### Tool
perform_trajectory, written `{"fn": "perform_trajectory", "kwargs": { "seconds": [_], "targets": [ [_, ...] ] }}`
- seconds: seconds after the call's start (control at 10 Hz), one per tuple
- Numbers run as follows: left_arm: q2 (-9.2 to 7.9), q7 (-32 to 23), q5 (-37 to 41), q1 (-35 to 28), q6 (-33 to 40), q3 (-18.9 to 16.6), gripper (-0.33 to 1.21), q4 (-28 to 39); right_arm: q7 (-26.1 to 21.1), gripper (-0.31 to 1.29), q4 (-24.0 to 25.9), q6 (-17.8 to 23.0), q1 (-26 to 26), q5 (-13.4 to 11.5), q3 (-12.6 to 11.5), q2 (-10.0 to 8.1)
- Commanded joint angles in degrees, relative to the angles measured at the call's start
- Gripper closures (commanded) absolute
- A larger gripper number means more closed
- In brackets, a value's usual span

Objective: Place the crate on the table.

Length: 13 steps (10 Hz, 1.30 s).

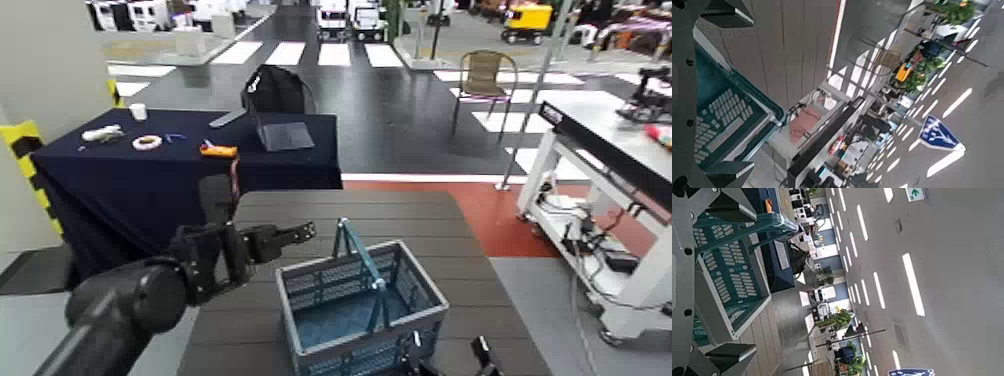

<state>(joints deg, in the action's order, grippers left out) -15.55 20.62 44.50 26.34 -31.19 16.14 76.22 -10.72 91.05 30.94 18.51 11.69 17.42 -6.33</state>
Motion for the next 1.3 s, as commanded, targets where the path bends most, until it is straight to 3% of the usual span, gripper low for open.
{"fn": "perform_trajectory", "kwargs": {
  "seconds": [0.1, 0.3, 0.5, 1.3],
  "targets": [
    [-0.09, -6.65, -5.47, -9.11, 6.05, -4.71, 0.05, 12.02, 0.00, 0.13, 0.18, 0.00, 0.21, 0.00, -0.37, 0.00],
    [1.40, -11.57, -11.89, -16.32, 12.12, -7.61, 0.05, 18.88, 0.00, 0.13, 0.27, -0.17, 0.39, -0.18, -0.55, 0.09],
    [1.67, -16.67, -17.34, -22.03, 19.41, -7.88, 0.05, 23.45, 0.00, 0.13, 0.45, -0.26, 0.57, -0.53, -0.81, 0.18],
    [2.46, -26.42, -27.10, -38.99, 41.29, -5.33, 0.07, 26.00, -0.62, 0.13, 1.50, -0.17, 1.71, -3.78, -2.48, 0.88]
  ]
}}
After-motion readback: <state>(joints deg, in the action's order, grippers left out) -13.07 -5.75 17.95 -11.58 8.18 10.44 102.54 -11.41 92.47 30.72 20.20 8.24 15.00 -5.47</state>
